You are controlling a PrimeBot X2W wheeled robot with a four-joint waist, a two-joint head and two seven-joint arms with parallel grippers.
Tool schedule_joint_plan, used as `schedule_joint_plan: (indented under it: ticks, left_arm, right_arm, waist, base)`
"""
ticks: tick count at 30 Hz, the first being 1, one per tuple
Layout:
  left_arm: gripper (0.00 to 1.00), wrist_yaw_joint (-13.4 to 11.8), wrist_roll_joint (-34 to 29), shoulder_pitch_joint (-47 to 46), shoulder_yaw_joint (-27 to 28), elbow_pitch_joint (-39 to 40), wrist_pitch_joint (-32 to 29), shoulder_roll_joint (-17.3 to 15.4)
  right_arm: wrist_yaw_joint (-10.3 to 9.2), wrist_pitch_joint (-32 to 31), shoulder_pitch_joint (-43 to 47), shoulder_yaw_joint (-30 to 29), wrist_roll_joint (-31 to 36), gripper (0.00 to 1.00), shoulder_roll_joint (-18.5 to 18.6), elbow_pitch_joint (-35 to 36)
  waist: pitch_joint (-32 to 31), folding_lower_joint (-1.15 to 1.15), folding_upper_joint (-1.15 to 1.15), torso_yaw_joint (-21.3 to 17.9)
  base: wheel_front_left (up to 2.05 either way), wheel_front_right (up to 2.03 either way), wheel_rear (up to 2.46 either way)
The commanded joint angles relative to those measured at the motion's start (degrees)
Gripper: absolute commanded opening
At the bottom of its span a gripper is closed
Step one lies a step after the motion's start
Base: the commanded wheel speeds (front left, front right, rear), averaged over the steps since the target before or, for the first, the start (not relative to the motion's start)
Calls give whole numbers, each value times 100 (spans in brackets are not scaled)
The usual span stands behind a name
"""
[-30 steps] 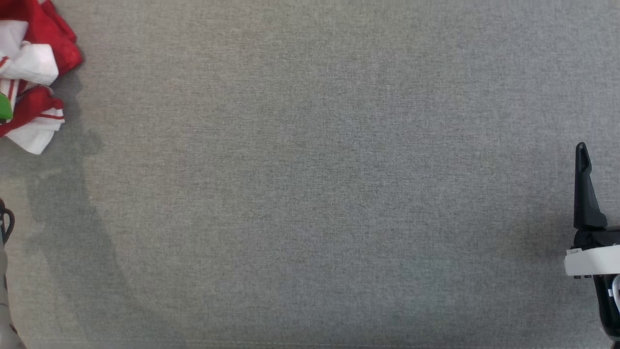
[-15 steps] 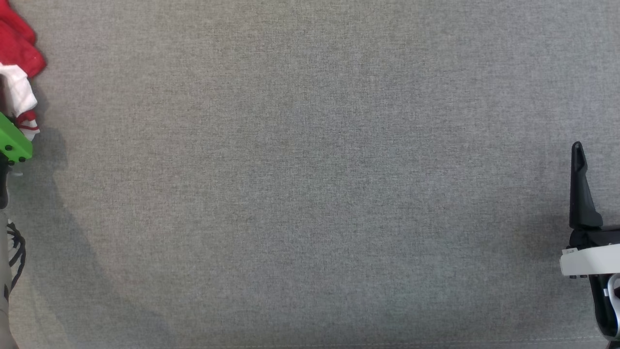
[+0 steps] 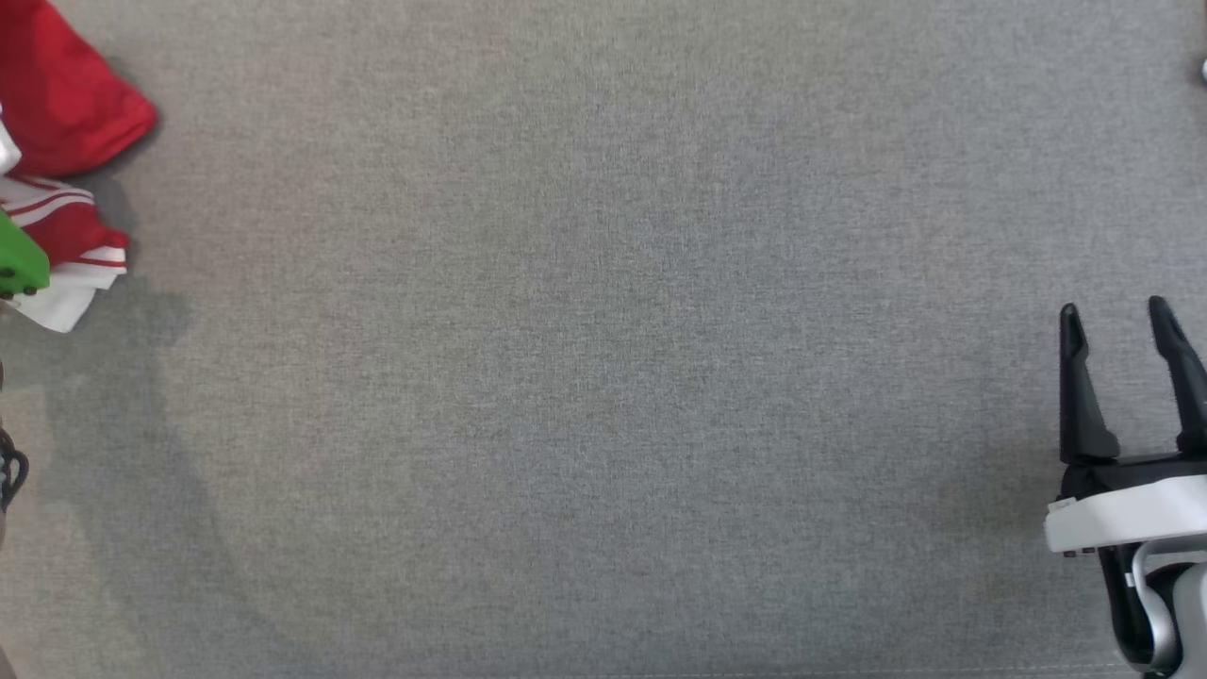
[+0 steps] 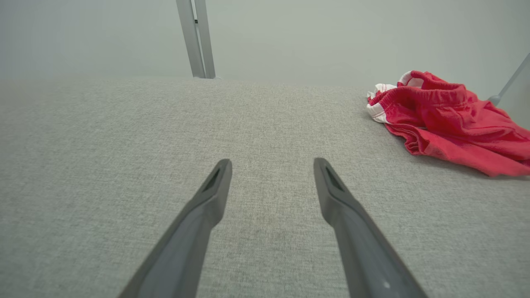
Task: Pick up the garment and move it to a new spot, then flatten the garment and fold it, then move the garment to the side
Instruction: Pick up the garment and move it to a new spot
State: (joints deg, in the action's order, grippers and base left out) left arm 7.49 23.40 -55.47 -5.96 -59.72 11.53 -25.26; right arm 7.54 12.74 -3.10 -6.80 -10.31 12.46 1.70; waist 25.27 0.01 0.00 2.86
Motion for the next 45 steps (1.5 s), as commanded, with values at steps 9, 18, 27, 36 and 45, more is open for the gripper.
schedule_joint_plan:
  ticks: [9,18,27,36,45]
  left_arm:
    - [0,-5,-368,-427,-390,1019,281,-57]
    - [0,-5,-330,-875,-957,2455,-82,166]
    - [0,-9,-245,-1145,-1529,3461,-561,837]
    - [0,-164,-24,-472,-1932,3867,-517,1605]
    - [0,-487,269,1268,-1923,3464,-144,1608]
  right_arm:
    - [-11,176,-72,191,-79,100,-245,-525]
    - [-11,251,-73,249,-143,100,-503,-904]
    - [-11,244,-152,309,-181,100,-706,-953]
    - [-11,246,-168,275,-217,100,-838,-940]
    - [-11,246,-188,295,-192,100,-898,-1005]
  waist:
    - [-823,-1,0,-129]
    - [-1277,-1,0,-725]
    - [-1338,-1,0,-1404]
    - [-1185,-1,0,-1713]
    - [-1127,-1,0,-1654]
  base:
    - [0,0,0]
    - [0,0,0]
    - [0,0,0]
    - [0,0,0]
    - [0,0,0]
